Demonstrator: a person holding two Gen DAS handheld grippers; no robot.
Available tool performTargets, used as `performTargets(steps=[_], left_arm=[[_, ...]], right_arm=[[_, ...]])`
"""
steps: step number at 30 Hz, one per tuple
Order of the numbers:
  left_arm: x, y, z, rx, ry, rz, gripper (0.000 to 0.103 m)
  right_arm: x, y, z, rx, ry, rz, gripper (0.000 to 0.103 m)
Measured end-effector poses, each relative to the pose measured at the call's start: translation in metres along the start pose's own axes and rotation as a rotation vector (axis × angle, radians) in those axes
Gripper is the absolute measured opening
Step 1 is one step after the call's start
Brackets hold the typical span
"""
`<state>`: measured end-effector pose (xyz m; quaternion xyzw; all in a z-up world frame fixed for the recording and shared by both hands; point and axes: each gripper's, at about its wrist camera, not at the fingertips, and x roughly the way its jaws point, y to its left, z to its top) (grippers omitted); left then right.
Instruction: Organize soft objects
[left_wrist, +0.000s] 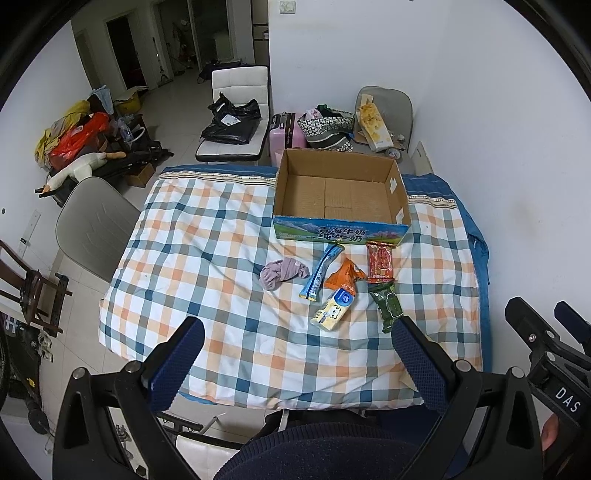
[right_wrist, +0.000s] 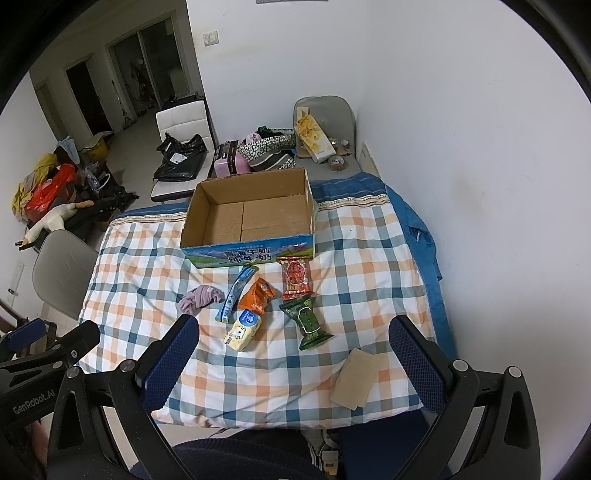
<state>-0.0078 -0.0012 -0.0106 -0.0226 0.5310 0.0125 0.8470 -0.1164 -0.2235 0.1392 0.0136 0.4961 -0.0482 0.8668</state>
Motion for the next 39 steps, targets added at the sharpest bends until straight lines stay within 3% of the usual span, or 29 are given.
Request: performTargets(steps=[39], left_arm=[[0.0017,0.0003,-0.0014,-0.002,-0.013,-0.001,0.103]], right_arm=[[-0.0012,-0.0002,-0.0009,0.002,-0.013,-0.002,0.103]])
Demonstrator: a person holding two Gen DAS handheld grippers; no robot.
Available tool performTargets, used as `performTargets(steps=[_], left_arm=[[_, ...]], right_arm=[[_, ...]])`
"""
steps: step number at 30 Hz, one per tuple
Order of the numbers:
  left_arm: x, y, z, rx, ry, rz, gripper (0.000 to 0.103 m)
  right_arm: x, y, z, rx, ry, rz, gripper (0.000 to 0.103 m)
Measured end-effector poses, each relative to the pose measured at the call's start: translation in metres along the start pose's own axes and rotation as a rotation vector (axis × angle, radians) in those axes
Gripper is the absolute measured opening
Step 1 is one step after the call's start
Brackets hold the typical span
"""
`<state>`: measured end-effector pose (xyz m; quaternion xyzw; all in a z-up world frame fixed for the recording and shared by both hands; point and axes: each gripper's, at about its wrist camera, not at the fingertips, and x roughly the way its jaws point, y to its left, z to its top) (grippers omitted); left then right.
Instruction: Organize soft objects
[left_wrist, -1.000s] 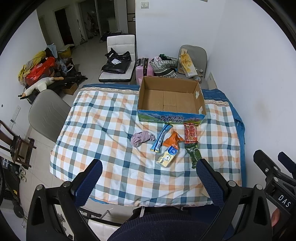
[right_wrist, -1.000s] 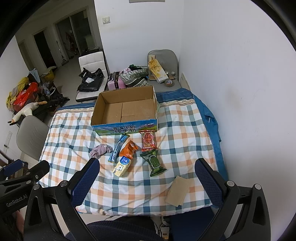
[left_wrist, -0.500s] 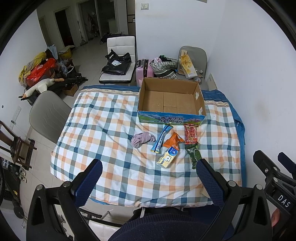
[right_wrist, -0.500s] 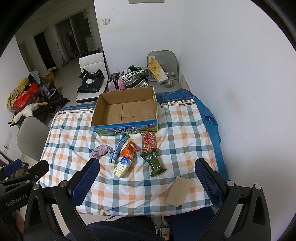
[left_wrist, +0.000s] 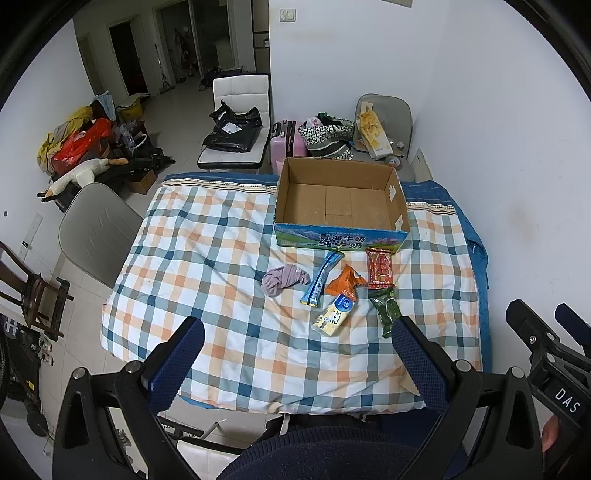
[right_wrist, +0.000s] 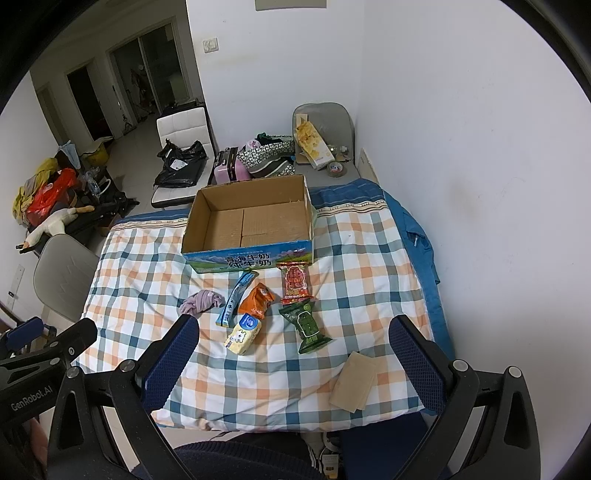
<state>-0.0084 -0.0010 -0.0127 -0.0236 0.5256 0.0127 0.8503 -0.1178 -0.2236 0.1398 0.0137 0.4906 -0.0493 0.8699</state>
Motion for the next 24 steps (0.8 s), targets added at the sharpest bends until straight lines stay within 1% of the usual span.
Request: performTargets(steps=[12,16,17,20,21,22,23,24], left_arm=[[0.0,0.0,-0.001,0.0,-0.007,-0.002,0.103],[0.019,-0.002,0.004,-0.003,0.008,0.013,0.103],[0.037,-0.003,0.007,-0.002,0.032,0.023,0.103],[0.07,-0.007,0.014,0.011,0.081,0.024,0.103],[0.088,-0.008,0.018,0.019,0.106,0.026,0.103],[0.105,-0.009,0.021,0.028,0.129,0.026,0.103],[0.124,-0.01,0.024,0.04,0.152,0.031,0.103],[0.143,-0.011,0.027,0.051,0.176,0.028,0.103]], right_arm=[[0.003,0.001,-0.001,0.002,-0.001,-0.004,0.103],[0.009,-0.004,0.0,0.008,0.004,-0.013,0.103],[0.016,-0.008,0.0,0.018,0.021,-0.017,0.103],[0.047,-0.021,0.002,0.044,0.064,-0.028,0.103],[0.078,-0.03,0.006,0.058,0.115,-0.019,0.103],[0.078,-0.03,0.006,0.058,0.115,-0.019,0.103],[0.098,-0.033,0.008,0.065,0.148,-0.015,0.103],[0.137,-0.039,0.009,0.063,0.195,-0.006,0.103]])
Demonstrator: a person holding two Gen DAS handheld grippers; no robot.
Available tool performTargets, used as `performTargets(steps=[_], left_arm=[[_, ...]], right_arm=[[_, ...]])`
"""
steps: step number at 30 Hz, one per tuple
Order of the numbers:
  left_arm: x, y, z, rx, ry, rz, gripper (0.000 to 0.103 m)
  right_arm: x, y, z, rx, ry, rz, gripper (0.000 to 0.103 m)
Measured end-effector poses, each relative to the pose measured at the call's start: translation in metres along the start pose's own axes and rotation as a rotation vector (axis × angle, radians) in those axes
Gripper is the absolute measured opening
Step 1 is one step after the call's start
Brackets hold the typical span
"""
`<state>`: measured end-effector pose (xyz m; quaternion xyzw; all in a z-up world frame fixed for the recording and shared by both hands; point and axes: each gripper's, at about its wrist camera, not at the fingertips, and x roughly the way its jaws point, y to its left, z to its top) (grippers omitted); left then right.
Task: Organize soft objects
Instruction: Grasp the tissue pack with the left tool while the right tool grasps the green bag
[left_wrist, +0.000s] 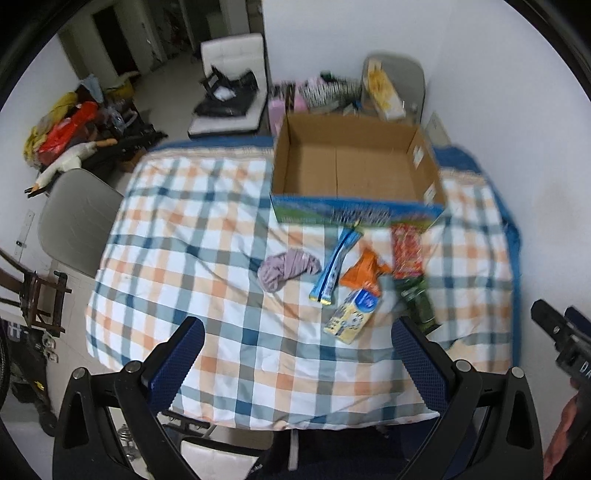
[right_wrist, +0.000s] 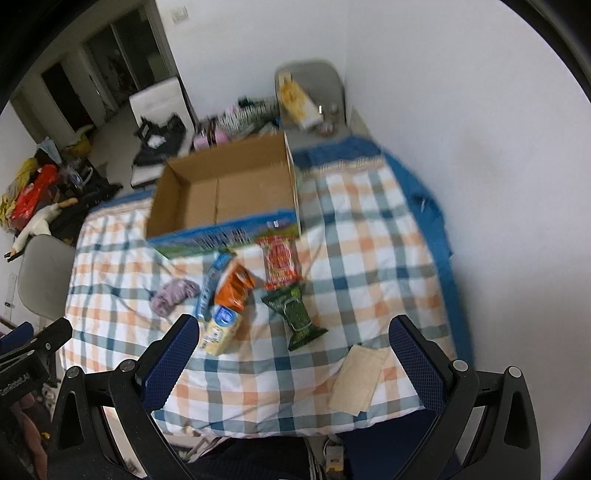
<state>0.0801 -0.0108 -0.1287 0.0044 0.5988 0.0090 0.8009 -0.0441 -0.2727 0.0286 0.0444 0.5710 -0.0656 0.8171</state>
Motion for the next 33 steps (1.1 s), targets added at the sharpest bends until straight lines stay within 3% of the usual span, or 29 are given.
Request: performTargets(steps=[1,6,12,15,17,18,19,20,25,30,33], left_arm=[[0.019,-0.003,0.004,0.018,0.026,-0.002,0.103],[0.107,-0.03,0.008,0.128,0.136,-0.025,0.102],[0.192,-0.08,0.001,0.266,0.252,-0.051,0.092],[0.23,-0.103,-0.008,0.328,0.312,-0.047,0.085],[0.253,-0.112,-0.011,0.344,0.353,-0.042,0.073],[0.263,-0.114,-0.011,0.335,0.372,-0.045,0.067],[0.271,-0.114,-0.011,0.321,0.389,-0.048,0.054],[0.278,-0.113,-0.011,0.297,0.404,-0.054,0.05],[0.283,-0.096,-0.003,0.148,0.392,-0.068,0.048],[0.299,-0.096,-0.006,0.113,0.4,-0.06,0.051],[0.309,-0.098,-0.005,0.092,0.4,-0.062,0.051]], right_arm=[[0.0,0.0,0.0,0.0,0.0,0.0,0.103],[0.122,-0.002,0.01,-0.06,0.128,-0.028,0.103],[0.239,-0.002,-0.003,-0.124,0.271,-0.013,0.099],[0.274,-0.001,-0.012,-0.124,0.32,0.025,0.095],[0.296,-0.002,-0.015,-0.121,0.35,0.038,0.091],[0.306,-0.002,-0.015,-0.12,0.362,0.047,0.09],[0.316,-0.002,-0.015,-0.116,0.374,0.06,0.088],[0.326,-0.002,-0.014,-0.11,0.382,0.073,0.086],[0.359,0.002,-0.008,-0.092,0.407,0.11,0.057],[0.402,0.01,-0.008,-0.09,0.463,0.094,0.052],[0.425,0.015,-0.013,-0.078,0.505,0.059,0.043]])
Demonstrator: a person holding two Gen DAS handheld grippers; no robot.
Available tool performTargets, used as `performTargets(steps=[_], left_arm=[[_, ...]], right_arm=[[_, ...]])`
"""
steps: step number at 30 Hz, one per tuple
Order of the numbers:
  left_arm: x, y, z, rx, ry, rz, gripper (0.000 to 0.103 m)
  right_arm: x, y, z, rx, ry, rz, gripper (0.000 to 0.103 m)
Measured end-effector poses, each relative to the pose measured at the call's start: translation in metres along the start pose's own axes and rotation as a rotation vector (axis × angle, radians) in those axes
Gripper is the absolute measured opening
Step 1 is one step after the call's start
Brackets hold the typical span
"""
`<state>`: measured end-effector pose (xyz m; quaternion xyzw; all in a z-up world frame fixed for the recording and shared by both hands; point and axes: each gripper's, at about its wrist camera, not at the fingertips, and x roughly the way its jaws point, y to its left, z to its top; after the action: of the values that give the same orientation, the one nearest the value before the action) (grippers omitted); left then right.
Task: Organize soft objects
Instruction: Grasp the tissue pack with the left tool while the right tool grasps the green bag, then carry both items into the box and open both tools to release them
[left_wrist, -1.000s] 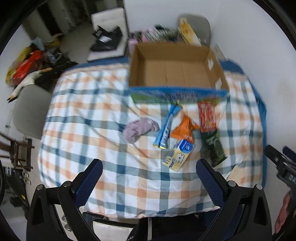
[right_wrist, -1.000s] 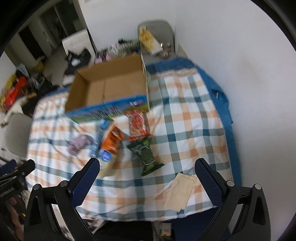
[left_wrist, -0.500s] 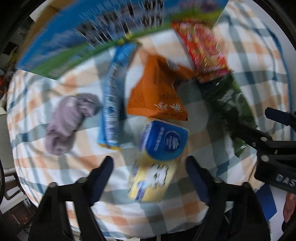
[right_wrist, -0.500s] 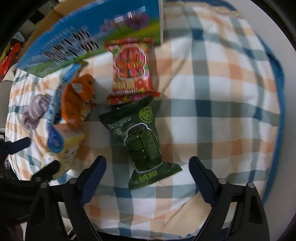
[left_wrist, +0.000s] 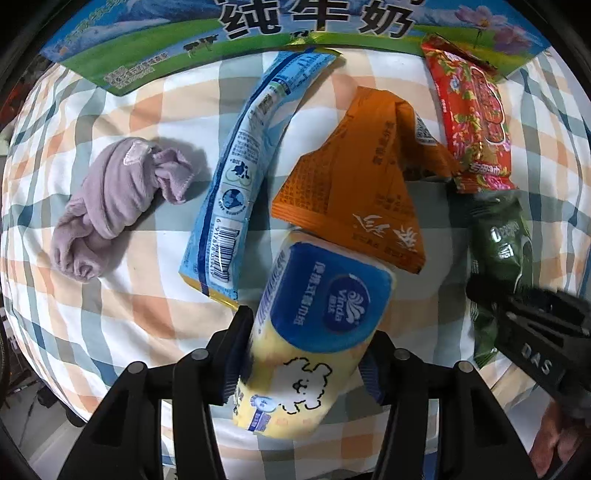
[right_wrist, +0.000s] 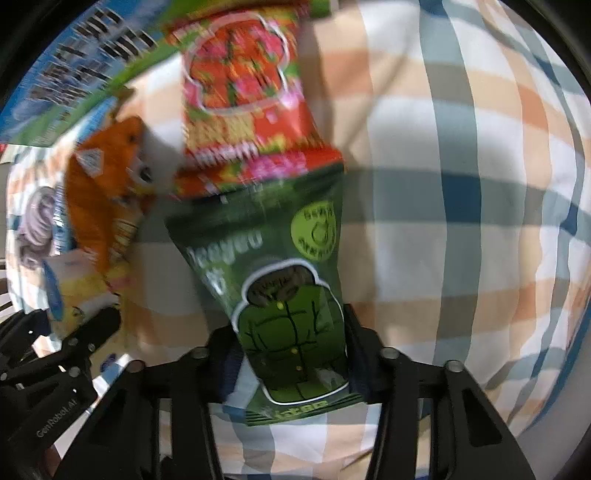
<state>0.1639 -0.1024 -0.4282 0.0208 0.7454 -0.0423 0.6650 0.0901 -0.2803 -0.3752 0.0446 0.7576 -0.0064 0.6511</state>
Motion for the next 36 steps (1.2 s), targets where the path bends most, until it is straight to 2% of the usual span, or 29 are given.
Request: performTargets(steps=[2,4,5,6,7,11,12,13,15,18,22,30,36], left_arm=[[0.005,-0.005,0.001,-0.013,-0.002,-0.011,0.05],[0.008,-0.003,0.006,-0.022,0.003,-0.017,0.05],[0.007,0.0,0.005,-0.028,0.005,-0.02,0.05],[0.007,0.002,0.006,-0.03,0.007,-0.021,0.05],[0.005,0.004,0.005,-0.031,0.008,-0.02,0.051],[0.002,0.006,-0.001,-0.033,0.003,-0.019,0.049],[0.002,0.005,-0.002,-0.032,0.001,-0.018,0.049],[0.003,0.002,-0.004,-0.03,0.0,-0.017,0.049],[-0.007,0.002,-0.011,-0.029,-0.004,-0.016,0.047],[-0.028,0.004,-0.02,-0.039,-0.024,-0.009,0.046],[-0.056,0.007,-0.027,-0.052,-0.062,-0.019,0.046],[-0.137,0.009,-0.027,-0.046,-0.207,-0.097,0.046],[-0.201,0.013,0.005,-0.045,-0.31,-0.157,0.046]], right_arm=[[0.008,0.001,0.001,0.045,0.033,0.029,0.042],[0.016,0.004,0.004,0.071,0.07,0.11,0.043],[0.021,0.006,0.006,0.076,0.08,0.154,0.046],[0.026,0.008,0.009,0.078,0.086,0.174,0.054],[0.032,0.008,0.012,0.086,0.086,0.177,0.06],[0.053,0.001,0.032,0.144,0.035,0.16,0.061],[0.058,0.001,0.036,0.145,0.036,0.164,0.06],[0.066,0.003,0.039,0.15,0.038,0.159,0.055],[0.077,0.004,0.04,0.144,0.034,0.161,0.04],[0.092,0.018,0.04,0.137,-0.001,0.109,0.038],[0.099,0.039,0.035,0.12,-0.036,0.086,0.037],[0.069,0.068,0.03,0.072,-0.151,0.13,0.037],[0.022,0.083,0.058,0.031,-0.268,0.169,0.037]])
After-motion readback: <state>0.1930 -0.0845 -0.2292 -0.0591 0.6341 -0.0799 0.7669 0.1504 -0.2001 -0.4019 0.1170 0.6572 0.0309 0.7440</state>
